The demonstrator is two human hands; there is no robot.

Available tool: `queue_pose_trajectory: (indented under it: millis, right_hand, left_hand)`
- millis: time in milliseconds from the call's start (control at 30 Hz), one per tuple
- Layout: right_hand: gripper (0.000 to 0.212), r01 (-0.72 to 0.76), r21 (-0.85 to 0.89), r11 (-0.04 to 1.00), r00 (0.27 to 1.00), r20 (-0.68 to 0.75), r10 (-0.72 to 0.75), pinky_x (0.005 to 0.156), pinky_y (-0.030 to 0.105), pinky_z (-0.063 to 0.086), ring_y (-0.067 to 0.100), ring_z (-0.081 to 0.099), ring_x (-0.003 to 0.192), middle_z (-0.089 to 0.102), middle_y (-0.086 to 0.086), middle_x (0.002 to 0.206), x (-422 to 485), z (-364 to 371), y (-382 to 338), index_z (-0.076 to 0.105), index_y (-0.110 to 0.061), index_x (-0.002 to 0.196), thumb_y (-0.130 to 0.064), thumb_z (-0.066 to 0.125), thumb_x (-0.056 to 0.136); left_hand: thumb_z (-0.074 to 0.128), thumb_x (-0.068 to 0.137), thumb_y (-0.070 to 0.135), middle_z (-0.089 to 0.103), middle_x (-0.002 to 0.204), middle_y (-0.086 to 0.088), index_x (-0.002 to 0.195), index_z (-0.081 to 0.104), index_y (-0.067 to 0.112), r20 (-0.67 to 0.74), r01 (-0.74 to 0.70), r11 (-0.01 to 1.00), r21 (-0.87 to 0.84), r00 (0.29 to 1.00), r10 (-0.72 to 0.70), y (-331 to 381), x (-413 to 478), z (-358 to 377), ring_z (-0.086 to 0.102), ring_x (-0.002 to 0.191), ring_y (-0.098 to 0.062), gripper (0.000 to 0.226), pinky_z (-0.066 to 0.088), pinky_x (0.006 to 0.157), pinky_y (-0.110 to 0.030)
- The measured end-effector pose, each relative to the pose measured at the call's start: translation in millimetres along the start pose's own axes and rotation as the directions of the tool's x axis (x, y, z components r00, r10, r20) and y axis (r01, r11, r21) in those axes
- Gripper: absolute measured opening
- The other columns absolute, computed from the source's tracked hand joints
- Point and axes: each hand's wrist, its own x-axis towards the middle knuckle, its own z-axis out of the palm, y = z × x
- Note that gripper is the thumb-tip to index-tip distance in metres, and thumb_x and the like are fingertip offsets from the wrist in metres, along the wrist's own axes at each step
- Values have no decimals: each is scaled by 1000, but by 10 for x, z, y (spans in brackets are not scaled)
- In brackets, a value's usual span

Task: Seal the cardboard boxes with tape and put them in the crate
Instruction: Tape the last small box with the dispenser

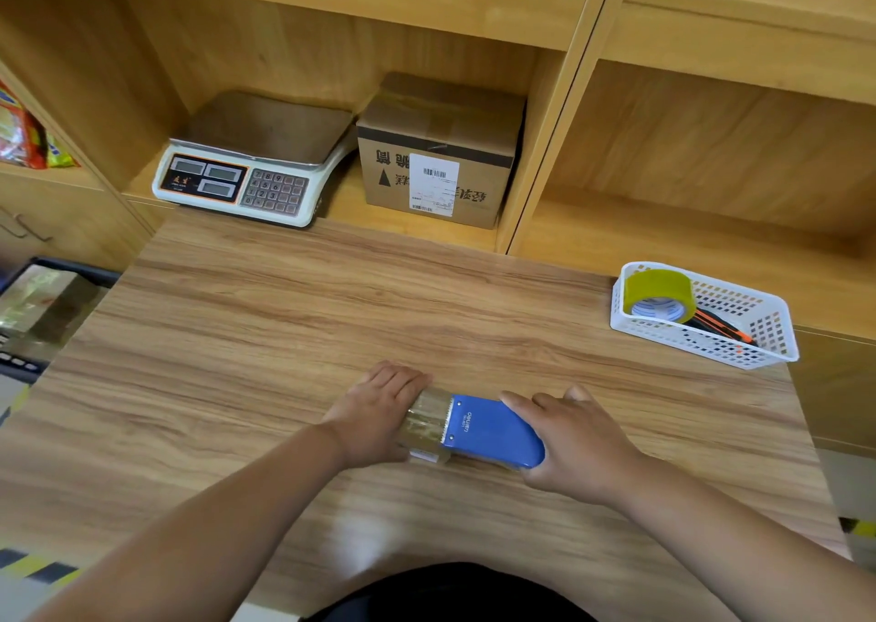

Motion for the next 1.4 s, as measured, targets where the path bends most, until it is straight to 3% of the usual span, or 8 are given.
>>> queue_pose_trajectory:
  millis: [233,433,700,833,933,1167,1300,1400]
  right_hand:
    - [77,14,49,999,1000,26,-16,77,19,13,8,42,82,54,-15,107,-68,75,122,20,-40,144,-52,50,74]
    - [76,-33,57,998,999,41,31,80,17,15,5,48,92,52,-20,113,-257,160,501,20,-43,144,-58,48,75]
    - [79,-28,13,1000,996,80,27,75,21,12,4,26,73,55,-15,109,-163,296,471,22,-41,144,-52,54,73]
    - [79,-22,13,1000,996,87,21,83,24,19,10,51,89,56,-12,108,-42,365,360,23,-38,144,-50,55,73]
    - [79,-17,15,1000,998,57,16,88,27,21,12,55,97,57,-9,109,32,412,289,24,-36,144,-49,55,73]
    - [78,-55,0,998,998,18,55,89,31,20,16,55,101,56,-6,112,35,446,160,24,-36,144,-49,56,75]
    - [79,-95,-17,995,995,-5,95,85,30,19,16,56,104,55,-7,115,-28,421,101,22,-39,145,-48,57,74]
    - [81,-123,-24,992,992,-25,122,84,30,18,17,55,104,54,-7,114,-89,372,69,20,-41,145,-48,58,73]
  left_hand:
    - [52,79,63,-5,160,-5,148,-17,13,32,2,997,80,999,-5,43,-16,-8,-5,146,-16,110,-28,106,-28]
    - [48,81,65,-5,160,-6,146,-21,12,38,10,994,109,999,-14,58,-4,1,-4,146,-18,109,-31,103,-30]
    - [50,79,66,2,159,-5,149,-14,12,60,14,994,106,998,-20,79,10,-27,1,145,-18,109,-28,105,-29]
    - [49,79,66,3,159,-5,150,-11,12,72,14,995,102,997,-22,89,9,-36,2,145,-18,108,-28,105,-29]
    - [48,79,66,3,159,-5,151,-9,12,70,20,997,79,997,-26,94,10,-25,2,145,-18,106,-27,105,-29]
    - [54,66,75,23,149,-6,147,14,13,117,60,996,68,991,-67,279,140,-197,16,140,-25,110,-2,118,-45]
    - [66,68,59,36,135,-8,138,26,9,98,-18,992,122,995,6,542,279,-233,31,126,-28,95,20,112,-42]
    - [70,66,53,40,128,-7,129,36,12,27,18,996,88,999,-21,560,273,-225,34,119,-26,82,27,104,-38]
